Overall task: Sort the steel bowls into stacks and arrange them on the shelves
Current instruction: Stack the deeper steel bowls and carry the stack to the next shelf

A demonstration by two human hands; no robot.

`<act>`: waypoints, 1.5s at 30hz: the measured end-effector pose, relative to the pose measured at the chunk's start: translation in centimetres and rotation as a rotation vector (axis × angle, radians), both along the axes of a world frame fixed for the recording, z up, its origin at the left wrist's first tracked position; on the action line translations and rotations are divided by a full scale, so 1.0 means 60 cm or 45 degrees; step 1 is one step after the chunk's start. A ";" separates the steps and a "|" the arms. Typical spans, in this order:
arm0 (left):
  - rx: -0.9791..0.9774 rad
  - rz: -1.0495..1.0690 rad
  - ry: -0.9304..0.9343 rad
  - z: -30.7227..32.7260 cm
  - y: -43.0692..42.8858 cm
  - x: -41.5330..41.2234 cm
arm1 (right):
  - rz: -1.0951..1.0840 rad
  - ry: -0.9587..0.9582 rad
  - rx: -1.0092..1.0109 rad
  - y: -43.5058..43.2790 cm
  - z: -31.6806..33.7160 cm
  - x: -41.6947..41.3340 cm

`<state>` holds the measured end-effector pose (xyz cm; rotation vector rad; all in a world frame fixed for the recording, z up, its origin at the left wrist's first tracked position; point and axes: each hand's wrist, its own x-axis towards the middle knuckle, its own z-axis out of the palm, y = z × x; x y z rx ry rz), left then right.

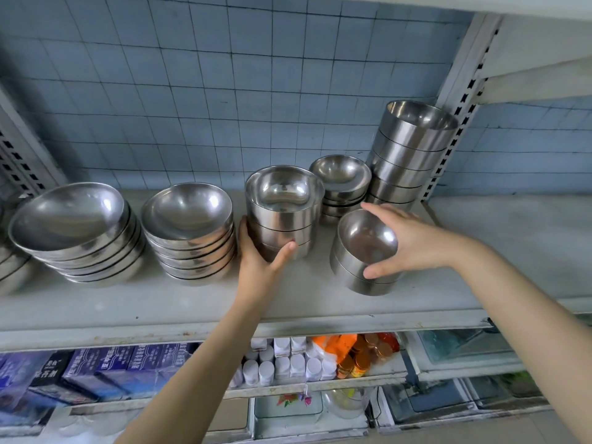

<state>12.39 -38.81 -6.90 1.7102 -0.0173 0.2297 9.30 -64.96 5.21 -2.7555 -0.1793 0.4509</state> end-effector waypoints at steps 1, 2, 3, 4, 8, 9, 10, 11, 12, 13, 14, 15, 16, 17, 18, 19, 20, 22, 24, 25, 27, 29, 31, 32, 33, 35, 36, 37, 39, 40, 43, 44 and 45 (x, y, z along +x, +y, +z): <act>0.003 0.004 0.003 -0.001 0.001 0.000 | -0.007 -0.041 0.032 0.000 0.000 -0.001; 0.008 0.009 0.002 -0.002 0.001 0.001 | -0.015 -0.072 0.066 -0.002 0.001 -0.002; 0.018 0.011 0.001 -0.001 0.002 0.001 | -0.017 -0.099 0.100 -0.003 0.006 -0.004; 0.024 0.009 -0.002 -0.001 0.003 0.002 | -0.020 -0.134 0.140 -0.003 0.014 -0.007; 0.023 -0.006 0.004 -0.002 0.005 0.002 | -0.032 -0.358 0.403 0.033 0.078 0.003; 0.016 -0.007 0.010 -0.001 0.006 0.002 | -0.021 -0.435 0.456 0.052 0.097 0.013; 0.006 -0.009 0.013 -0.002 0.006 0.003 | -0.007 -0.506 0.480 0.072 0.113 0.028; 0.003 -0.011 0.012 -0.002 0.007 0.003 | 0.009 -0.549 0.473 0.094 0.124 0.046; 0.002 -0.012 0.007 -0.001 0.007 0.002 | 0.021 -0.560 0.447 0.117 0.132 0.065; 0.004 -0.008 0.005 0.001 0.007 0.001 | 0.032 -0.544 0.405 0.139 0.137 0.084; 0.000 -0.005 0.003 0.002 0.007 0.000 | 0.046 -0.512 0.355 0.160 0.137 0.100; -0.008 -0.004 0.001 0.003 0.007 0.000 | 0.061 -0.478 0.300 0.177 0.135 0.113; -0.016 -0.005 -0.003 0.003 0.008 -0.001 | 0.074 -0.441 0.247 0.190 0.130 0.123; -0.020 -0.011 -0.007 0.005 0.007 -0.002 | 0.085 -0.409 0.198 0.198 0.123 0.128; -0.025 -0.018 -0.010 0.005 0.007 -0.001 | 0.092 -0.387 0.152 0.203 0.116 0.131; -0.027 -0.023 -0.012 0.005 0.007 -0.001 | 0.100 -0.378 0.118 0.205 0.109 0.132; -0.030 -0.024 -0.012 0.004 0.007 0.000 | 0.109 -0.373 0.099 0.207 0.103 0.132; -0.038 -0.023 -0.006 0.003 0.008 0.000 | 0.119 -0.339 0.116 0.209 0.097 0.132; -0.047 -0.029 -0.002 0.003 0.009 0.000 | 0.115 -0.277 0.115 0.209 0.098 0.133; -0.047 -0.032 -0.002 0.003 0.010 0.001 | 0.112 -0.251 0.100 0.209 0.100 0.134; -0.044 -0.038 0.003 0.003 0.010 0.001 | 0.118 -0.224 0.066 0.210 0.105 0.132; -0.045 -0.040 0.004 0.003 0.010 0.001 | 0.119 -0.220 0.047 0.211 0.108 0.129; -0.034 -0.043 0.001 0.002 0.010 0.001 | 0.109 -0.198 0.052 0.213 0.111 0.126; -0.032 -0.044 0.002 0.001 0.010 0.002 | 0.111 -0.187 0.053 0.213 0.112 0.125; -0.027 -0.046 0.003 0.001 0.010 0.002 | 0.118 -0.180 0.059 0.211 0.114 0.124; -0.015 -0.038 0.002 0.002 0.009 0.001 | 0.127 -0.214 0.123 0.202 0.116 0.115; -0.011 -0.038 0.001 0.002 0.009 0.001 | 0.114 -0.257 0.191 0.192 0.115 0.108; -0.009 -0.040 0.002 0.003 0.008 0.001 | 0.089 -0.306 0.265 0.178 0.112 0.098; -0.013 -0.049 0.005 0.002 0.008 0.001 | 0.030 -0.362 0.357 0.143 0.101 0.067; -0.011 -0.053 0.003 0.001 0.008 0.001 | -0.011 -0.346 0.370 0.121 0.090 0.049; 0.008 -0.061 -0.004 0.002 0.005 0.001 | -0.124 -0.149 0.306 0.059 0.043 -0.003; 0.010 -0.066 -0.003 0.003 0.004 0.001 | -0.130 -0.064 0.251 0.046 0.025 -0.018; 0.011 -0.070 -0.008 0.004 0.004 0.001 | -0.124 0.001 0.193 0.038 0.007 -0.028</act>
